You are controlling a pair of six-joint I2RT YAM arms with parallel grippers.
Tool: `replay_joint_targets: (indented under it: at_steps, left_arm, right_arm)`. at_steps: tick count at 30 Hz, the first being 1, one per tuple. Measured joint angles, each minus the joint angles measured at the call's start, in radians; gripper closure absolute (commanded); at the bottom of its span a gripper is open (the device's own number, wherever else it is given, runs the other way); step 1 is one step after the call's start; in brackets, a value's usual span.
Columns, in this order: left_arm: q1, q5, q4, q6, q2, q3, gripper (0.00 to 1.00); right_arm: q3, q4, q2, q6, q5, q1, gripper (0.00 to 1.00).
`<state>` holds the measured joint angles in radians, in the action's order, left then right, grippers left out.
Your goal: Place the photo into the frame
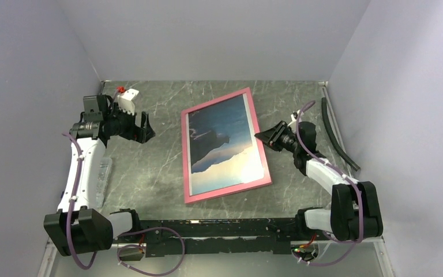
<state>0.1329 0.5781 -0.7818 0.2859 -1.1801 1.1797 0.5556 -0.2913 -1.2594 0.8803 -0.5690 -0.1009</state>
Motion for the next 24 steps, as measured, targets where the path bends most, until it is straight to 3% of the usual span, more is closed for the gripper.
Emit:
replay_joint_targets:
  at_steps: [5, 14, 20, 24]
  left_arm:
    - [0.006, -0.004, 0.029, -0.022, 0.0, -0.048, 0.06]
    - [0.017, -0.005, 0.112, -0.054, -0.012, -0.111, 0.06]
    - [0.026, -0.004, 0.152, -0.072, -0.033, -0.148, 0.06]
    - [0.031, -0.004, 0.175, -0.072, -0.039, -0.173, 0.06]
  right_arm:
    - [-0.087, -0.178, -0.034, 0.054, 0.041, -0.001, 0.81]
    - [-0.127, -0.489, -0.238, 0.127, 0.09, -0.013, 0.74]
    - [-0.149, -0.602, -0.31, 0.16, 0.131, -0.043, 0.65]
    - [-0.149, -0.583, -0.327, 0.145, 0.163, -0.05, 0.63]
